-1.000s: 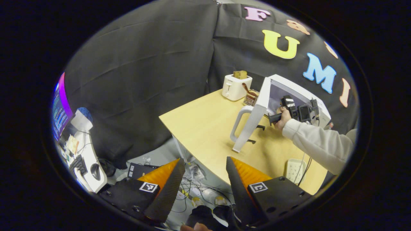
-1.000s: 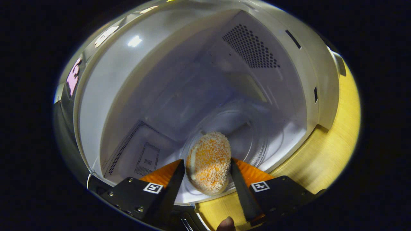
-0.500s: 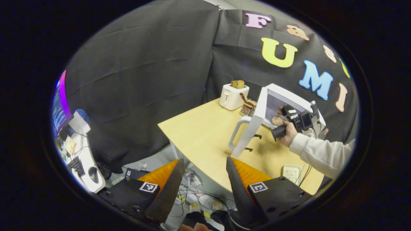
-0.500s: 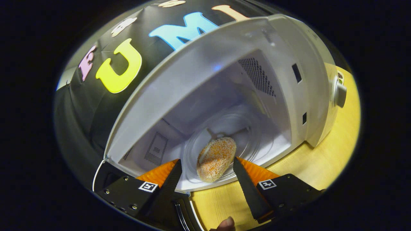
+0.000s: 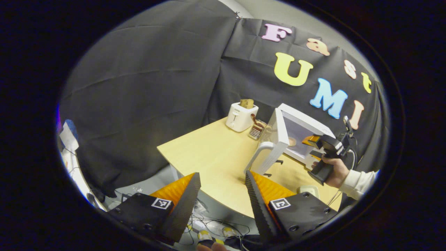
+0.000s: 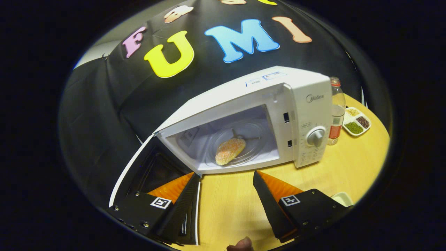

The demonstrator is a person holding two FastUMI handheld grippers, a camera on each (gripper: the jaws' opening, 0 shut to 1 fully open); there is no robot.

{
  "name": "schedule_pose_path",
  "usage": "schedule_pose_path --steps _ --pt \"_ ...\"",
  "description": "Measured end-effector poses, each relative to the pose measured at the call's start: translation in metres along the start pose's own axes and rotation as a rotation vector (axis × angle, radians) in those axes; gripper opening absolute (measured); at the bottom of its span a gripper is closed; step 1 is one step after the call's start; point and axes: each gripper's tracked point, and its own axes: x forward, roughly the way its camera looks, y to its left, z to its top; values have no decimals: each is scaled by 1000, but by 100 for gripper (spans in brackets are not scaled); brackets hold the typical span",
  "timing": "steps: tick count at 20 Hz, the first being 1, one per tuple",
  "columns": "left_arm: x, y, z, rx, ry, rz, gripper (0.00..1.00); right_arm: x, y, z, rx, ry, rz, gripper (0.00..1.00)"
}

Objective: Open the microwave oven with the left hand, put the food in, and close the microwave oven.

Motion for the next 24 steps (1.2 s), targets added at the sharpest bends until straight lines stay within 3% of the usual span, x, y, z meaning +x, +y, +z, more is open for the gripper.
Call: schedule_pose_path --steps 1,3,4,6,7,8,9,11,13,14,15,18,19,21,22,24 --pt "8 3 -5 2 10 -28 87 -19 0 -3 -17 10 15 98" --pt "23 12 -6 10 31 -59 83 -59 3 -7 -43 37 54 98" --pt "31 15 -4 13 37 -70 89 -80 1 -13 -62 56 63 98" --pt "42 15 4 21 33 -86 83 -121 -7 -24 -110 88 99 98" --pt "50 15 6 34 31 -86 89 -141 -12 -26 -132 91 114 98" --pt "56 14 11 53 29 -88 83 -160 -18 -28 -156 89 121 98" --pt "63 14 16 77 19 -79 94 -178 -22 -30 -181 89 140 98" --pt "79 9 23 119 18 -58 94 -215 -33 -32 -248 95 170 98" --pt "90 -8 26 129 35 -78 87 -251 -50 -34 -319 94 192 98" --pt "95 -14 26 145 49 -81 84 -267 -62 -35 -351 89 190 98" --pt "101 -17 24 166 60 -66 89 -282 -75 -34 -366 85 182 98" --pt "112 -25 18 208 84 -16 89 -316 -98 -35 -368 77 199 98" --pt "117 -24 12 223 101 7 83 -326 -105 -34 -375 67 208 98" --pt "125 -23 1 225 146 44 94 -341 -122 -25 -398 39 178 98" --pt "131 -26 -1 209 164 39 84 -348 -130 -25 -403 42 163 98" --pt "150 -32 0 193 176 35 89 -359 -139 -19 -403 -11 118 98"
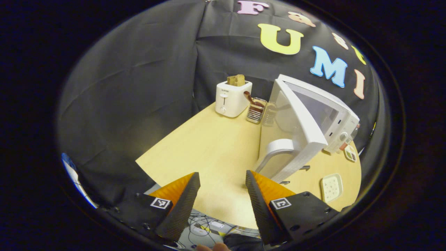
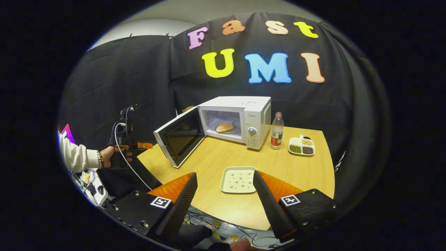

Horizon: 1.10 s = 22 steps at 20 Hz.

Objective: Open the microwave oven with the left hand, put the food in, and close the microwave oven.

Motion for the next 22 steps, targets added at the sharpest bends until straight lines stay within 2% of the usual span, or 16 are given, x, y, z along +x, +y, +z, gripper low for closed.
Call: schedule_pose_path --steps 1,2,5,9,10,11,13,16,22 --pt "11 -1 1 7 8 5 89 -2 -8 0 -10 -13 -35 98" --pt "21 -4 1 12 18 0 84 -1 -15 -9 -13 9 -71 98" --pt "47 -12 1 29 46 -25 86 12 -14 -10 36 46 -107 98" --pt "57 -48 3 -52 30 -146 84 38 -9 -3 142 92 -193 98" --pt "61 -60 3 -62 24 -183 90 45 -4 2 196 81 -213 98" --pt "66 -72 3 -65 19 -215 92 52 4 4 253 76 -222 98" --pt "75 -99 5 -63 15 -280 90 64 20 -3 339 107 -220 98" --pt "74 -149 2 -64 53 -418 90 73 18 -8 451 139 -270 98" --pt "98 -217 15 4 68 -554 90 74 4 -13 479 166 -370 98"
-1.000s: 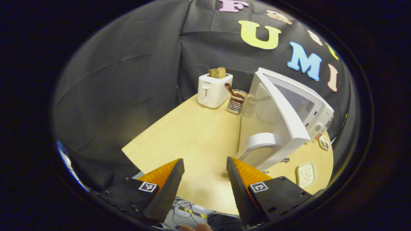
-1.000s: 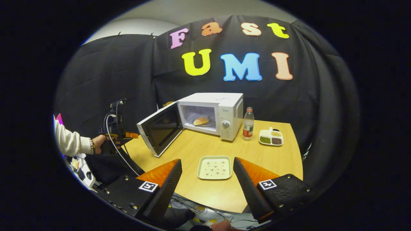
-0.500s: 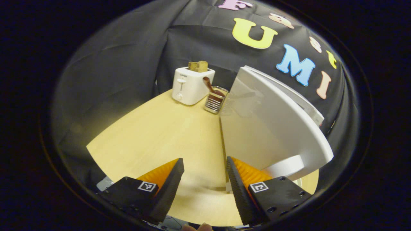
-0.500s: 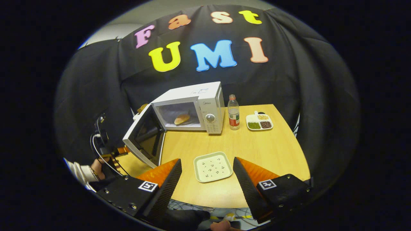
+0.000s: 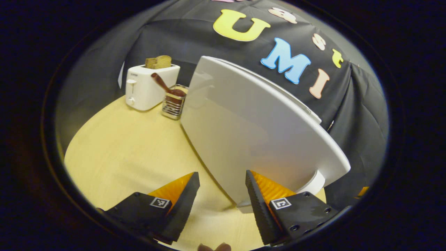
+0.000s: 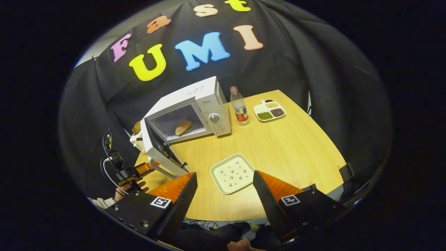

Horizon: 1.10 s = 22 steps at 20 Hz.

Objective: Open the microwave oven with the left hand, put the food in, and close the microwave oven.

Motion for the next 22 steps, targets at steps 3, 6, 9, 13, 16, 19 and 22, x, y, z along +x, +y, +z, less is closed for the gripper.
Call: schedule_pose_path --steps 3,6,9,13,16,19,22 --pt "24 -12 12 -2 -3 -37 89 2 -10 -3 21 12 -47 98" --pt "42 -26 24 2 -6 -69 90 5 -20 1 30 14 -89 98" --pt "60 -40 36 48 -18 -92 90 8 -24 -2 33 32 -110 98" --pt "86 -54 51 81 -28 -116 90 9 -29 -1 42 41 -134 98" --pt "105 -59 62 81 -37 -115 90 9 -33 -4 56 53 -154 98" --pt "123 -68 76 128 -58 -118 90 11 -37 0 65 47 -170 98" --pt "142 -74 93 216 -85 -112 89 10 -35 -1 61 51 -171 98"
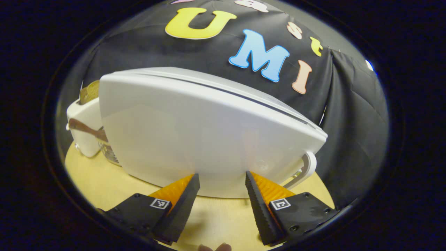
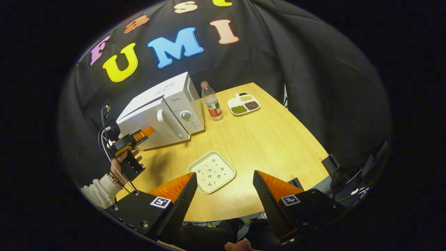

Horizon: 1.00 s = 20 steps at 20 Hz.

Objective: Open the microwave oven with the left hand, put the food in, and close the microwave oven.

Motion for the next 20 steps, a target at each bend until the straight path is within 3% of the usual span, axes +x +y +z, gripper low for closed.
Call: schedule_pose_path --steps 2,3,4,6,9,12,13,15,16,17,20 --pt "5 5 -8 -48 34 17 84 2 0 4 -14 -12 0 98" --pt "8 4 -10 -63 43 11 94 2 1 6 -18 -16 0 98" --pt "9 4 -13 -59 61 9 89 3 2 3 -21 -11 5 98" --pt "8 5 -13 -32 69 11 94 5 4 2 -33 -7 14 98" --pt "15 7 -5 -20 54 17 84 4 7 0 -35 -10 35 98" --pt "15 2 -17 -64 110 10 89 2 12 -5 -54 -4 66 98" --pt "12 0 -15 -79 97 12 84 0 14 -6 -63 -7 77 98" --pt "-5 -14 -8 -125 71 -15 90 -4 13 -5 -75 -15 99 99" --pt "-16 -24 -11 -142 75 -30 84 -2 10 -5 -79 -26 111 98" --pt "-29 -32 -15 -142 79 -31 90 -4 8 -2 -85 -41 123 98" --pt "-77 -54 -16 -101 53 -25 92 -4 -1 6 -114 -67 155 98"
